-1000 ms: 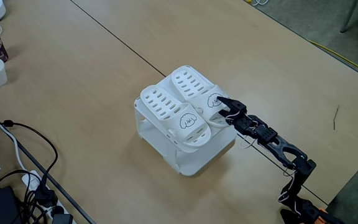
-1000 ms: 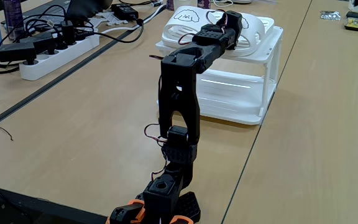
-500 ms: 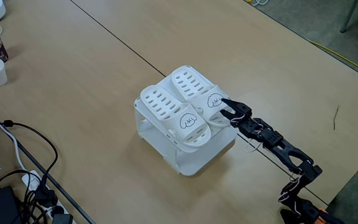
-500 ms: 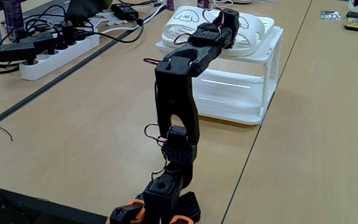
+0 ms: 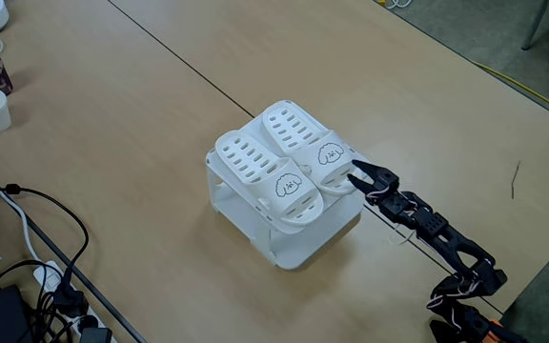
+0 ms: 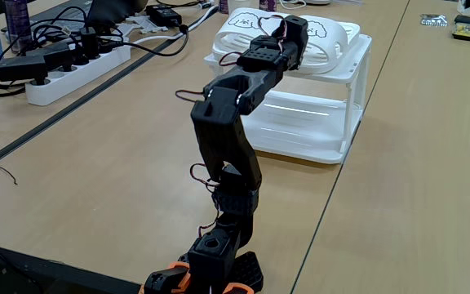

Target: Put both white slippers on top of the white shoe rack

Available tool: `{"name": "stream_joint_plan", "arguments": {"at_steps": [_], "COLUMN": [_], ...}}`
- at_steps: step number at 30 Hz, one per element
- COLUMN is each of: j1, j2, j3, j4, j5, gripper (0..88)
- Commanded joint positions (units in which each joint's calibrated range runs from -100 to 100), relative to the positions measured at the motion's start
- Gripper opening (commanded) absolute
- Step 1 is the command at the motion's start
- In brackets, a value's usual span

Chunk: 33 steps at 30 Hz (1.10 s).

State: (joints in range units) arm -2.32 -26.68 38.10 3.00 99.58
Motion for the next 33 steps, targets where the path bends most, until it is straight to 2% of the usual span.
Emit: {"name": "stream_joint_plan", "arguments": {"at_steps": [1, 3, 4, 15, 22, 33], "j1": [-0.1, -0.1, -0.1, -0.9, -4.4, -3.8], "j2": [-8.4, -10.9, -12.0, -20.7, -17.0, -13.8], "j3": [2.5, 5.1, 6.2, 18.6, 18.8, 19.0], "j4": [-0.2, -0.2, -0.2, -0.2, -0.1, -0.1], "j5": [0.4, 0.4, 0.4, 0.4, 0.4, 0.4], "gripper": [10.9, 1.2, 0.2, 0.8, 0.8, 0.8]}}
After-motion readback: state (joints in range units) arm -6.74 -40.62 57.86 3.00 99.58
